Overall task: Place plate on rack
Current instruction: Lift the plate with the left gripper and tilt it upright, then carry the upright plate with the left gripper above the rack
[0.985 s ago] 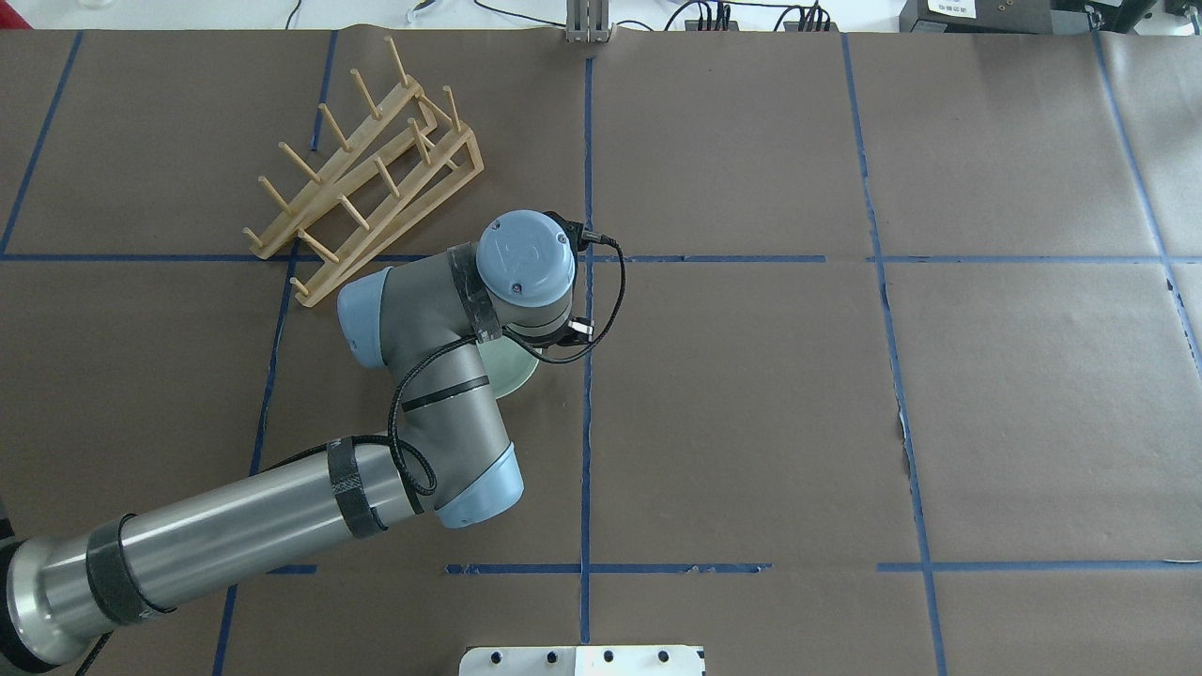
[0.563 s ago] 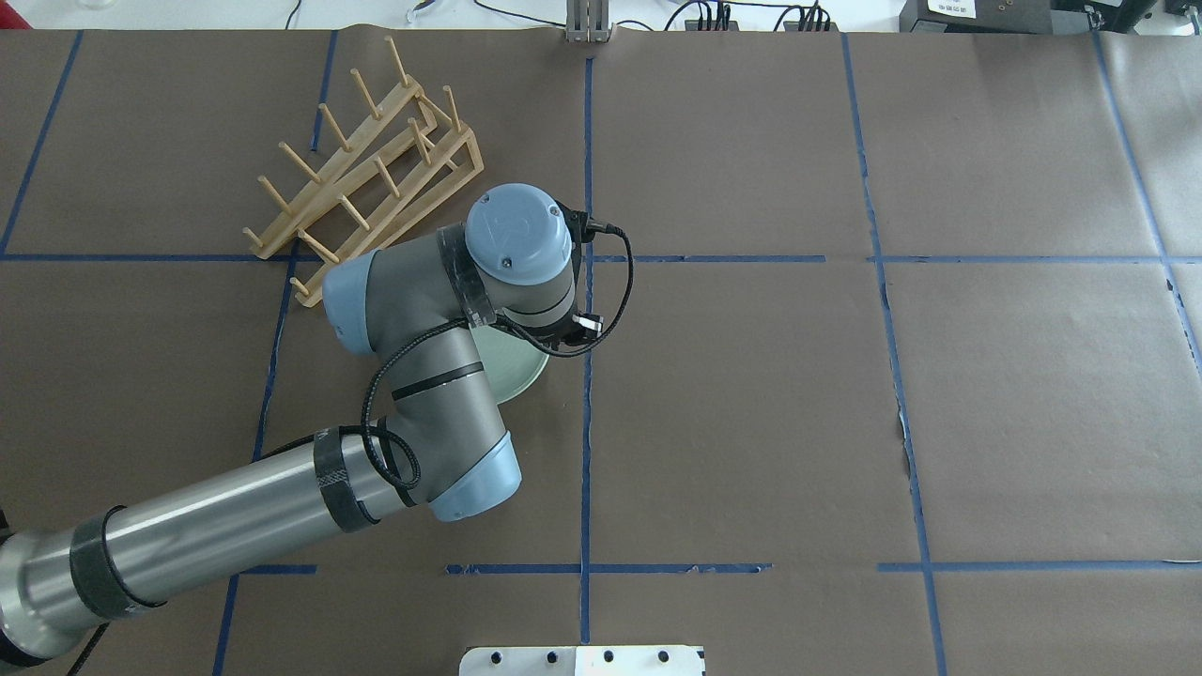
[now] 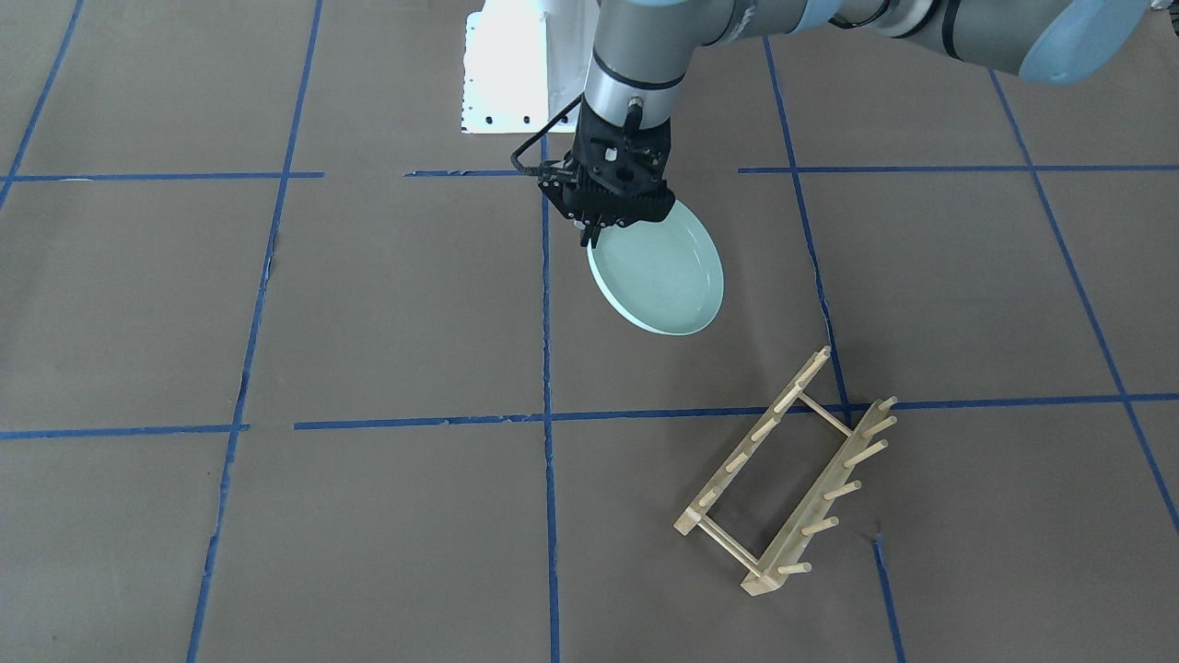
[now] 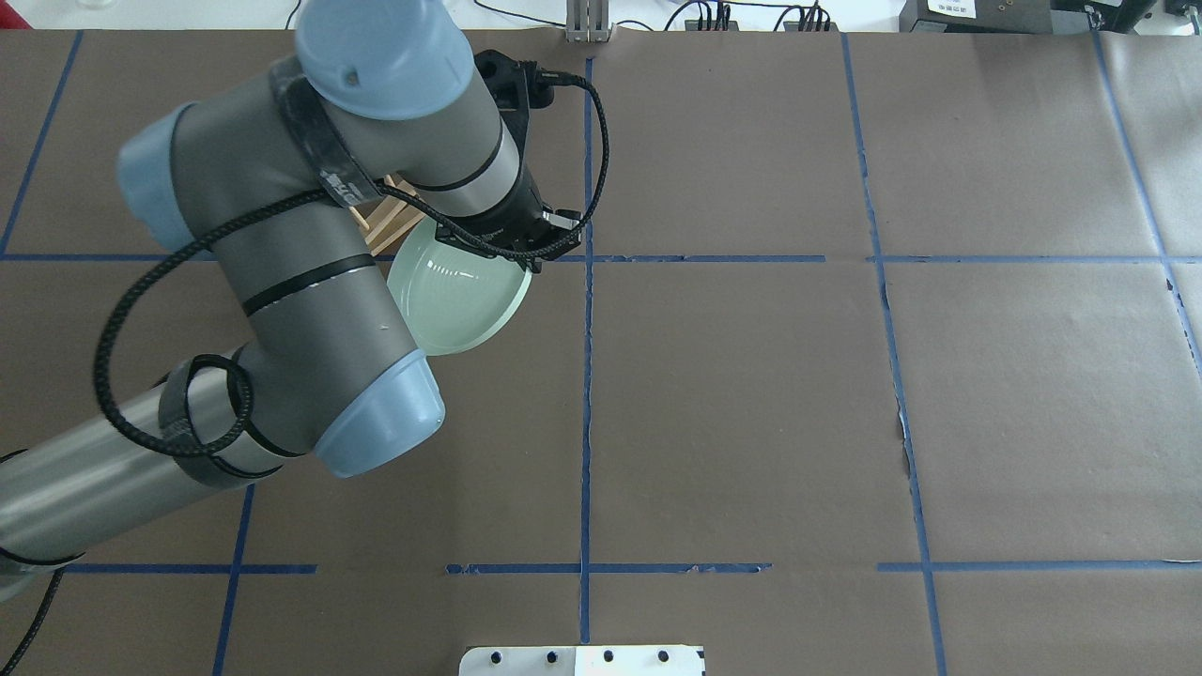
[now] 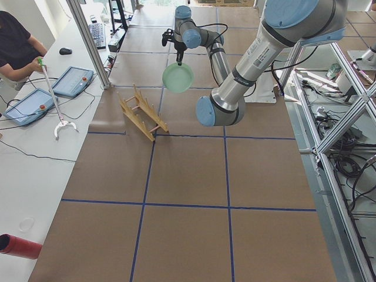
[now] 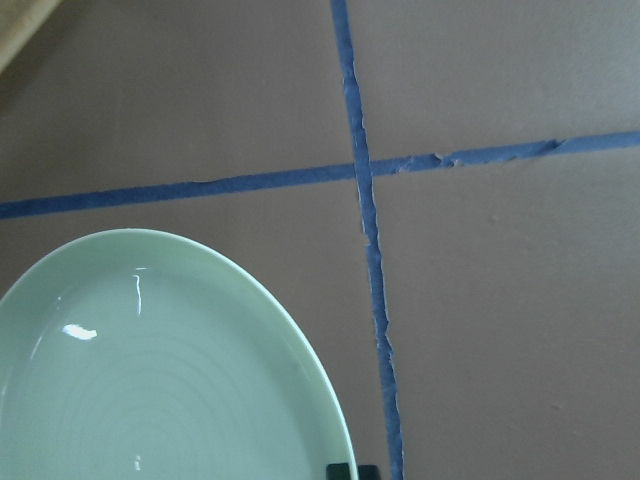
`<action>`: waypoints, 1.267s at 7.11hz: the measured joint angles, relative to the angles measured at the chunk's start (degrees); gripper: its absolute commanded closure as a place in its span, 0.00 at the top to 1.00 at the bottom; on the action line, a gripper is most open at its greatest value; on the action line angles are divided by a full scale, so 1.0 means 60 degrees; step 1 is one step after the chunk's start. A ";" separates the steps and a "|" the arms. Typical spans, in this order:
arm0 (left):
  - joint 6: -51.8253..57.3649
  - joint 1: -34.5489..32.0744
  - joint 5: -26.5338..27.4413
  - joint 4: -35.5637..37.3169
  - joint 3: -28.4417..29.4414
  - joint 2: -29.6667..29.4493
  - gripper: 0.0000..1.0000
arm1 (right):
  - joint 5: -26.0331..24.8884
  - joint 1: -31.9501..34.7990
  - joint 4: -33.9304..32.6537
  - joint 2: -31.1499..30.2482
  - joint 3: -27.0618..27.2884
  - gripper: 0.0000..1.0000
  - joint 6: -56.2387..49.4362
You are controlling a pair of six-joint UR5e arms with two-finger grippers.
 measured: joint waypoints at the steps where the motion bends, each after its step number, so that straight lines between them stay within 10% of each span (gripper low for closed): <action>1: -0.0126 -0.0389 -0.0007 0.0115 -0.0663 0.0040 0.00 | 0.0000 0.0000 0.0000 0.0000 0.0000 1.00 0.0000; 4: -0.1299 -0.1455 0.0482 -0.0469 -0.2005 0.0549 0.00 | 0.0000 0.0000 0.0000 0.0000 0.0000 1.00 -0.0003; 9: -0.5253 -0.1661 0.2462 -0.6183 -0.2707 0.3258 0.00 | 0.0000 0.0000 0.0000 0.0000 -0.0010 1.00 -0.0004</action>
